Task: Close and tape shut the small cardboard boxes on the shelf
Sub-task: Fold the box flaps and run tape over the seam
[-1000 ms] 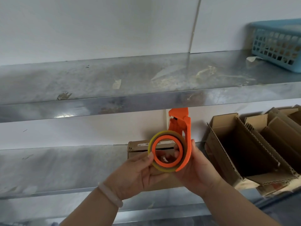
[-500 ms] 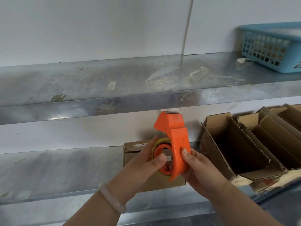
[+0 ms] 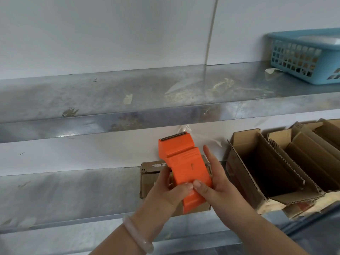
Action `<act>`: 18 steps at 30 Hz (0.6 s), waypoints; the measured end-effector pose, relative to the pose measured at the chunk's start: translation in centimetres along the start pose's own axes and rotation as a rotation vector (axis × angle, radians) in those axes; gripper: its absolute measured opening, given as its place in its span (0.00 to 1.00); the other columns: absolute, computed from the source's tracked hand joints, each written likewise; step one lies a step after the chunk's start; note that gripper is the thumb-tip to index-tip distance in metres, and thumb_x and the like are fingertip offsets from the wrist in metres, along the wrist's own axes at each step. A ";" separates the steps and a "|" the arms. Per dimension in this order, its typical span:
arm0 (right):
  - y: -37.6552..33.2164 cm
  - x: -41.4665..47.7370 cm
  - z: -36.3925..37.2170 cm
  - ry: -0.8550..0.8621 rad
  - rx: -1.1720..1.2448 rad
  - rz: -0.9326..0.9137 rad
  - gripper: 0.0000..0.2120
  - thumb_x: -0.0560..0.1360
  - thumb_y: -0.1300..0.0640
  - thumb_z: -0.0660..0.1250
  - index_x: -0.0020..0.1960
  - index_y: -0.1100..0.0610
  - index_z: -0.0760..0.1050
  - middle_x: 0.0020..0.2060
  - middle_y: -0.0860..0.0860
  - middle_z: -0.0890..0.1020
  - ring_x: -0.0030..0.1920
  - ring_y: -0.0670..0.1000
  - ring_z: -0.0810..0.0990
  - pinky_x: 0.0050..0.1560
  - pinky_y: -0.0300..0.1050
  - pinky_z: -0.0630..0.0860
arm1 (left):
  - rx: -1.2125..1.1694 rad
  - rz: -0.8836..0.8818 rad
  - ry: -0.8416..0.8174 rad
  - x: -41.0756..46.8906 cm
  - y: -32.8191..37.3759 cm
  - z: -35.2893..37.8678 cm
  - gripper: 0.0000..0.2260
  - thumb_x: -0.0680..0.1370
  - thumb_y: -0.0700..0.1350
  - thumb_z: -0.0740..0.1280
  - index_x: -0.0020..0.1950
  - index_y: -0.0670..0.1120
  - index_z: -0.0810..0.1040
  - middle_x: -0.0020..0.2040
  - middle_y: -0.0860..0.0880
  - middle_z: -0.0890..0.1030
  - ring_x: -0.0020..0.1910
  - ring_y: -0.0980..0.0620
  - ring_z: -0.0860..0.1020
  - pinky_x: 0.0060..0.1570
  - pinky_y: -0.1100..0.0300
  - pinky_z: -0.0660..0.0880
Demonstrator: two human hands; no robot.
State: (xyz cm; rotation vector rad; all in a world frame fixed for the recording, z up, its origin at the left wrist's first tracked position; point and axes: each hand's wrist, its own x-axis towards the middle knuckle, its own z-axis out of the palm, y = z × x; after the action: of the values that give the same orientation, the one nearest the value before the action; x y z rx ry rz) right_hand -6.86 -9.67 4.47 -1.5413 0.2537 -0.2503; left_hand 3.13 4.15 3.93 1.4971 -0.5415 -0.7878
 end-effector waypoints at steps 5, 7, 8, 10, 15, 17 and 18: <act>-0.7 -0.1 -0.6 -0.060 -0.035 0.000 0.32 0.67 0.41 0.74 0.66 0.31 0.62 0.59 0.49 0.81 0.60 0.52 0.81 0.61 0.58 0.77 | -0.154 -0.020 -0.054 -0.6 0.4 0.2 0.33 0.66 0.57 0.74 0.69 0.54 0.69 0.63 0.48 0.80 0.61 0.46 0.80 0.61 0.41 0.76; -0.9 -0.2 -0.9 -0.063 -0.012 0.010 0.31 0.67 0.42 0.75 0.66 0.33 0.65 0.58 0.51 0.81 0.59 0.54 0.82 0.60 0.60 0.77 | -0.217 -0.017 -0.091 -1.0 0.6 0.6 0.33 0.68 0.55 0.75 0.70 0.53 0.68 0.64 0.46 0.79 0.61 0.44 0.79 0.59 0.41 0.77; -1.0 -0.3 -1.1 -0.056 0.012 0.007 0.30 0.67 0.43 0.75 0.65 0.34 0.67 0.58 0.52 0.82 0.58 0.56 0.82 0.59 0.60 0.78 | -0.250 -0.019 -0.114 -1.1 0.6 0.7 0.34 0.68 0.55 0.76 0.71 0.53 0.67 0.65 0.45 0.79 0.62 0.43 0.79 0.59 0.41 0.77; -1.2 -0.6 -1.4 -0.042 0.064 0.002 0.28 0.67 0.46 0.75 0.65 0.37 0.70 0.58 0.55 0.82 0.58 0.58 0.82 0.57 0.58 0.79 | -0.293 -0.019 -0.174 -1.5 0.6 1.1 0.37 0.68 0.57 0.78 0.72 0.53 0.65 0.66 0.44 0.78 0.64 0.42 0.78 0.60 0.42 0.76; -1.8 -0.9 -2.2 -0.073 0.140 0.022 0.28 0.66 0.51 0.76 0.64 0.42 0.75 0.59 0.57 0.82 0.58 0.59 0.81 0.54 0.49 0.80 | -0.228 -0.063 -0.279 -1.9 -0.6 0.6 0.43 0.65 0.67 0.75 0.75 0.59 0.60 0.70 0.48 0.75 0.68 0.46 0.74 0.68 0.42 0.70; -1.9 -1.1 -2.8 -0.088 0.194 0.052 0.30 0.63 0.49 0.79 0.64 0.44 0.76 0.60 0.57 0.81 0.59 0.61 0.81 0.54 0.49 0.80 | -0.200 -0.085 -0.276 -1.7 -0.5 -0.3 0.43 0.62 0.74 0.70 0.73 0.59 0.67 0.69 0.49 0.76 0.68 0.48 0.75 0.67 0.46 0.71; -2.0 -1.2 -3.2 -0.096 0.204 0.070 0.31 0.63 0.50 0.79 0.64 0.44 0.76 0.61 0.57 0.81 0.59 0.61 0.81 0.55 0.50 0.80 | -0.246 -0.133 -0.224 -1.4 -0.2 -1.0 0.44 0.60 0.77 0.68 0.71 0.57 0.72 0.67 0.49 0.78 0.67 0.49 0.75 0.66 0.47 0.72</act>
State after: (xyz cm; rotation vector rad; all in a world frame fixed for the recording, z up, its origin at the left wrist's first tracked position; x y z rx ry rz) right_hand -8.99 -12.34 6.48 -1.3360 0.1994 -0.1420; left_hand 2.99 5.87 3.91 1.2344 -0.4945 -1.0951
